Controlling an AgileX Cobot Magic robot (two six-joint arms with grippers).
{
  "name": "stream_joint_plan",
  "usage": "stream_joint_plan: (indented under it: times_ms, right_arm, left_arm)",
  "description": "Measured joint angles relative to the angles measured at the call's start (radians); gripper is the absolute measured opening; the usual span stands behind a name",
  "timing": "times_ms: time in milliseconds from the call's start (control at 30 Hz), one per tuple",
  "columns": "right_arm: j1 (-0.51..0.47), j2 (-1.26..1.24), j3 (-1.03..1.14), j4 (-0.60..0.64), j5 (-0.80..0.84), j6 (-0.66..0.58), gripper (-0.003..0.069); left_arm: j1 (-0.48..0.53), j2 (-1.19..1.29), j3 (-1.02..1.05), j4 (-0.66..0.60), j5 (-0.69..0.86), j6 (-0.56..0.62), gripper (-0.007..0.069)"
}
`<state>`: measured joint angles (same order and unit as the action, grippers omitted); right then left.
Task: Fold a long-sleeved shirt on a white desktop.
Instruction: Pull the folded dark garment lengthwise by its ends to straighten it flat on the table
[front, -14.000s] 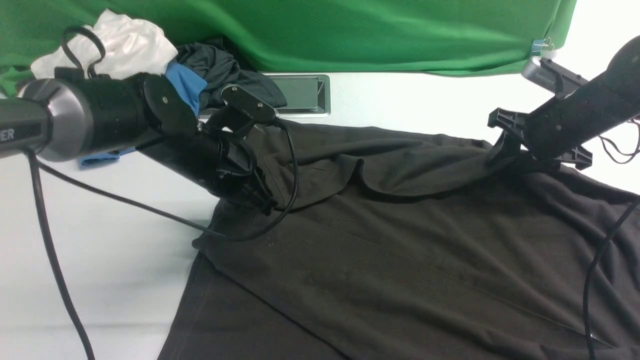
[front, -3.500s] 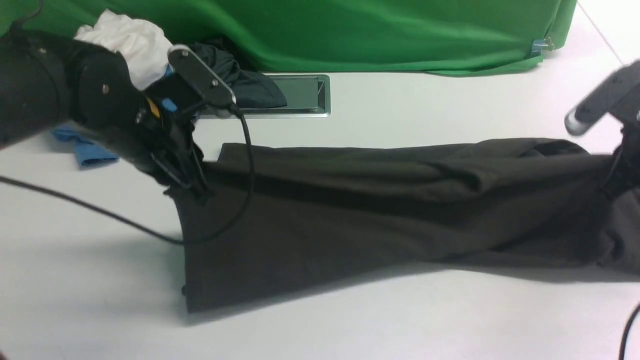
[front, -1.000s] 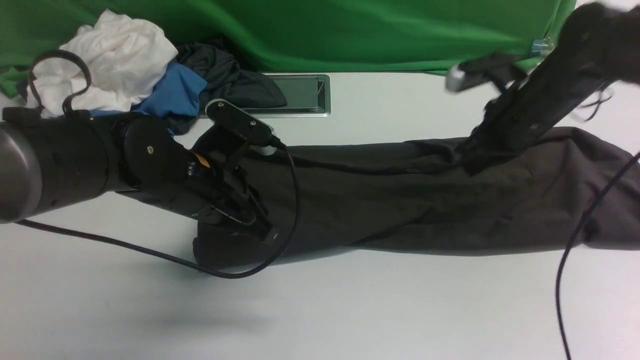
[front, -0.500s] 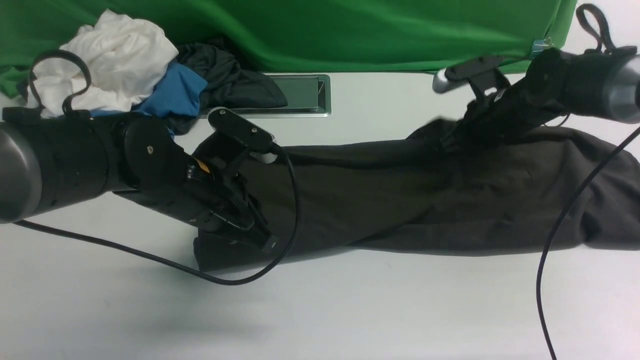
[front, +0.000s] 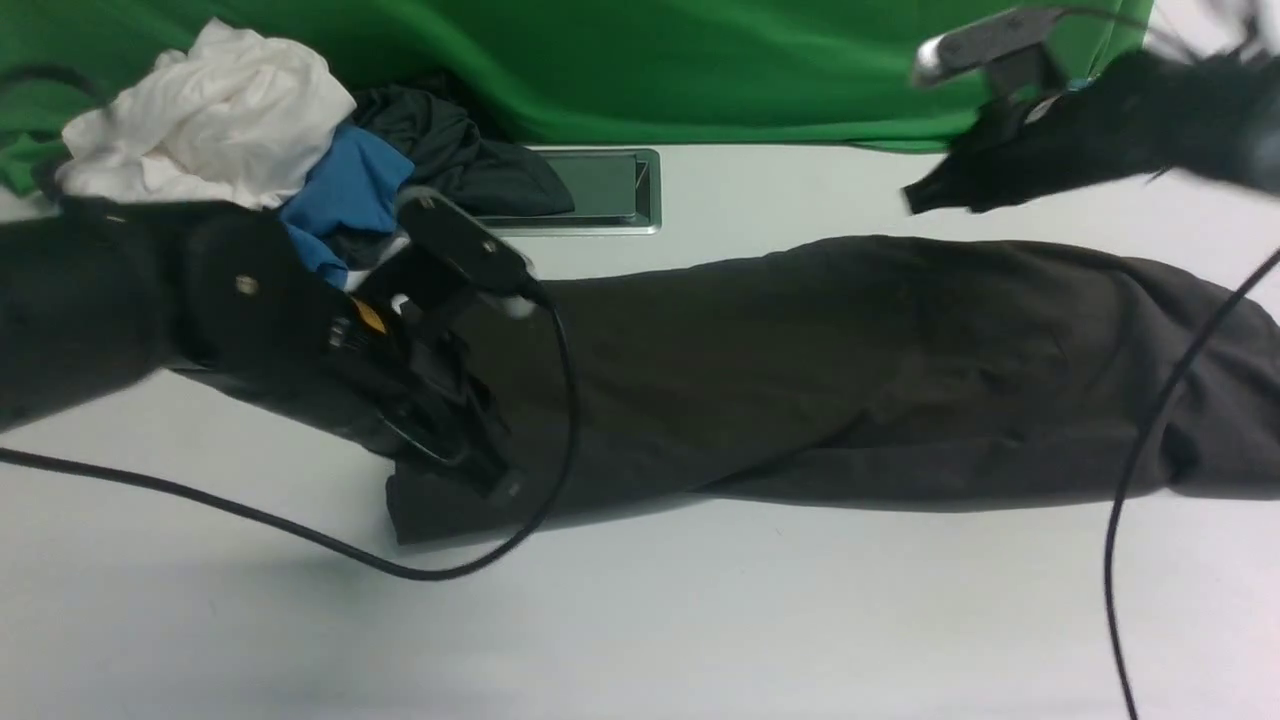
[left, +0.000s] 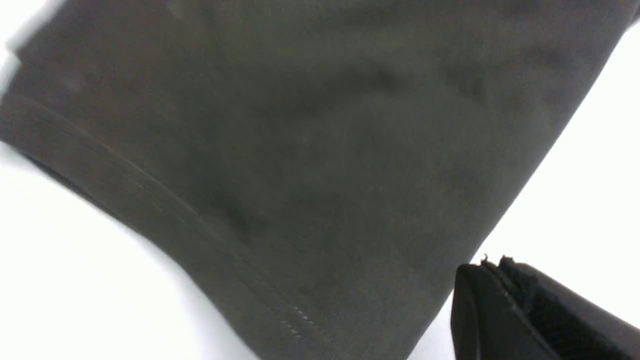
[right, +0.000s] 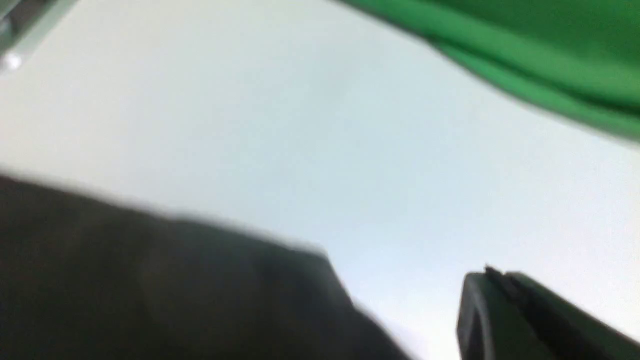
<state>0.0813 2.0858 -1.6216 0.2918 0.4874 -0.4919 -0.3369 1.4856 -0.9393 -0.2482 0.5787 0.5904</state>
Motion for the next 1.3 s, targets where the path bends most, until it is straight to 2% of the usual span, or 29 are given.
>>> stream_joint_plan:
  times_ms: [100,200,233,367,567,767,967,1133,1300]
  right_arm:
    - [-0.037,-0.094,-0.002,-0.012,0.201,0.016,0.0038]
    - [-0.039,-0.153,0.017,-0.013,0.291,0.048,0.0038]
    - [-0.030,-0.200,0.054,-0.011,0.341,0.066,0.0038]
    - [-0.013,-0.257,0.193,-0.010,0.381,0.105,0.0038]
    - [-0.011,-0.263,0.370,-0.035,0.378,0.178,0.0041]
    - [-0.011,-0.263,0.492,-0.073,0.209,0.190,0.0041]
    - [-0.030,-0.241,0.530,-0.084,0.183,0.190,0.0041]
    - [-0.037,-0.204,0.525,-0.100,0.190,0.190,0.0041]
    - [-0.037,-0.196,0.517,-0.177,0.204,0.277,0.0041]
  left_arm:
    - [0.000,-0.065,0.000,-0.006,0.019,-0.061,0.0018]
    - [0.000,-0.072,0.000,-0.026,0.049,-0.090,0.0018]
    - [0.000,-0.058,0.000,-0.067,0.080,-0.091,0.0018]
    - [0.000,0.020,0.000,-0.112,0.080,-0.069,0.0018]
    - [0.033,0.184,0.000,-0.094,-0.020,-0.072,0.0018]
    - [0.099,0.277,-0.001,-0.039,-0.102,-0.098,0.0018]
    - [0.163,0.296,-0.002,-0.038,-0.168,-0.098,0.0018]
    - [0.175,0.301,-0.003,-0.036,-0.191,-0.095,0.0018]
    - [0.176,0.302,-0.003,0.016,-0.200,-0.099,0.0018]
